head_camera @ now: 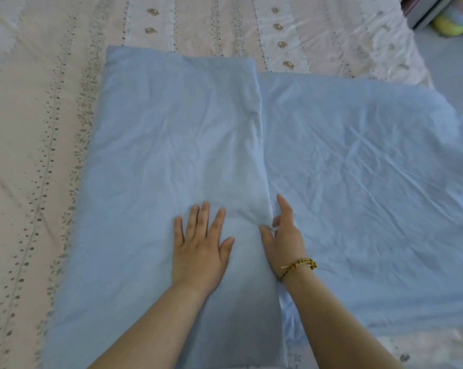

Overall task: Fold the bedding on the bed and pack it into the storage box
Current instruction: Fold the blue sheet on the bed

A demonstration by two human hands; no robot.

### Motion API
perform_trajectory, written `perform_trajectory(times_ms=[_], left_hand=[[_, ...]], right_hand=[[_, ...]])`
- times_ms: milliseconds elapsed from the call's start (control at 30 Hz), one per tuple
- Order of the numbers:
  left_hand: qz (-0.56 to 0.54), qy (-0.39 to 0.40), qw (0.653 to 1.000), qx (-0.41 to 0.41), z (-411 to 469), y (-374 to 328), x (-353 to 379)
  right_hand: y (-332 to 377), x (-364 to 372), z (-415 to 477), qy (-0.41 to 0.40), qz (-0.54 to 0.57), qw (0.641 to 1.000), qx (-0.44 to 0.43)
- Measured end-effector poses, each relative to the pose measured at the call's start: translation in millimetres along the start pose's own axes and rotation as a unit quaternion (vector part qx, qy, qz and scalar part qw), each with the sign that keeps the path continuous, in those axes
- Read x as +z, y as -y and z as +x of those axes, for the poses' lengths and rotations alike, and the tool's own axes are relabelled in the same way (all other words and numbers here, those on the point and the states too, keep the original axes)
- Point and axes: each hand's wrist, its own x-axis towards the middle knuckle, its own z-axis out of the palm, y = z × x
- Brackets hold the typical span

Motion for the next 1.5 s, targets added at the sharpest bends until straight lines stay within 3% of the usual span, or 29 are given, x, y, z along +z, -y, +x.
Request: perform_trajectory(times_ms=[133, 300, 533, 600, 700, 800, 900, 1000, 1067, 1133, 1200, 1300, 1400, 1500], left_hand=[[-0.011, 0.014, 1.0, 0.0, -2.3, 5.7, 3.5], [-0.055, 0.029, 0.998, -0.011, 9.1, 0.2, 2.9], [-0.08, 0.021, 0.995, -0.063, 37.4, -13.8, 9.8], [-0.098, -0.039, 0.99, -0.094, 36.0, -8.3, 5.6], [-0.077, -0.118, 0.968, -0.207, 44.1, 17.4, -12.2], [-0.071, -0.075, 0.927, -0.36, 40.1, 51.5, -31.2], [-0.075, -0.033, 0.893, -0.442, 17.5, 85.3, -36.7], [-0.126, 0.001, 0.859, -0.496, 0.4, 109.7, -40.6], [-0.151, 0.013, 0.859, -0.489, -6.0, 117.2, -37.8], [-0.155, 0.011, 0.867, -0.474, -7.0, 119.1, -35.0], [-0.161, 0.005, 0.871, -0.464, -11.8, 123.3, -32.0], [-0.185, -0.019, 0.878, -0.441, -21.1, 126.9, -32.4], [-0.193, -0.018, 0.888, -0.418, -25.0, 135.8, -43.8], [-0.21, -0.035, 0.901, -0.379, -25.1, 143.2, -60.6]], right_hand=[[12.0, -6.4, 33.6, -0.056, 0.107, 0.992, 0.03], [53.5, -19.1, 123.2, -0.035, 0.199, 0.977, 0.062], [92.6, -23.8, 183.5, -0.092, -0.056, 0.993, -0.044], [89.0, -15.6, 175.9, -0.088, -0.212, 0.967, -0.108], [106.7, -7.5, 173.5, -0.049, -0.293, 0.921, -0.253], [136.9, 19.5, 176.7, 0.025, -0.337, 0.88, -0.333], [164.0, 62.5, 165.5, 0.112, -0.384, 0.853, -0.334], [195.3, 101.4, 150.3, 0.139, -0.401, 0.833, -0.354], [218.6, 122.5, 142.4, 0.132, -0.445, 0.776, -0.427], [241.2, 137.0, 143.2, 0.138, -0.517, 0.674, -0.509], [260.3, 148.5, 144.4, 0.174, -0.602, 0.587, -0.513], [274.2, 155.5, 144.1, 0.167, -0.71, 0.502, -0.465], [287.2, 157.4, 138.6, 0.138, -0.747, 0.461, -0.458], [293.5, 148.4, 136.6, 0.103, -0.723, 0.48, -0.485]])
